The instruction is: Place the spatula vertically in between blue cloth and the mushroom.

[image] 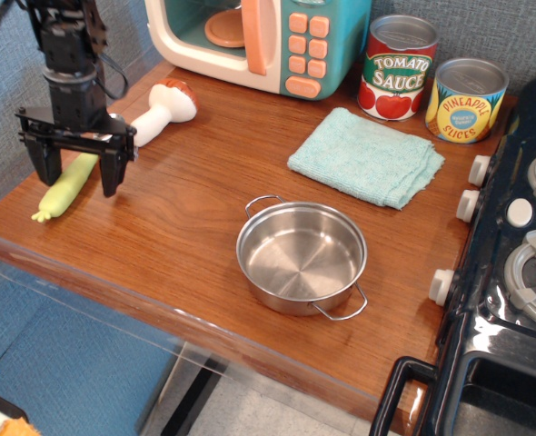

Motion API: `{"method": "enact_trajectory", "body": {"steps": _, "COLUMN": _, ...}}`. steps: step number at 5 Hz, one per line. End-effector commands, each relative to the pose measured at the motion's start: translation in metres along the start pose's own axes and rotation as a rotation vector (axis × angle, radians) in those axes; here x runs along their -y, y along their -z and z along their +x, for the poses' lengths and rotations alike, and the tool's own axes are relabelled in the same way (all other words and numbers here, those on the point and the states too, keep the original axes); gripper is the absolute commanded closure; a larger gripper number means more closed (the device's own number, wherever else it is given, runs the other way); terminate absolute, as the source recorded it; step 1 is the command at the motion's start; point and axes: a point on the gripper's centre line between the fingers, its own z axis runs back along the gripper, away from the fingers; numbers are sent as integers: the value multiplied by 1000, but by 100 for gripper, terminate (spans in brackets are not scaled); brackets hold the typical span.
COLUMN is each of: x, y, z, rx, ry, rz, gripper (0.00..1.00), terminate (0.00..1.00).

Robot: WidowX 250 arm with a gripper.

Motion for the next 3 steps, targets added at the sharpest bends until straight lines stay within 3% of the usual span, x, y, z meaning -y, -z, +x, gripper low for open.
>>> {"method": "enact_trajectory", "body": {"steps": 1, "x": -16, "y": 14, "z": -3, "rx": -45, "ry": -71, "rz": -2, "gripper": 0, "terminate": 0}}
{"method": "enact_trajectory", "body": {"steps": 2, "x": -14, "y": 15, "z": -6, "rx": -38, "ry": -75, "rz": 7, "gripper": 100, "terminate": 0}}
{"method": "enact_trajectory", "body": {"steps": 3, "x": -9, "y": 9, "z": -11, "rx": -33, "ry": -80, "rz": 25, "gripper": 100, "terminate": 0}}
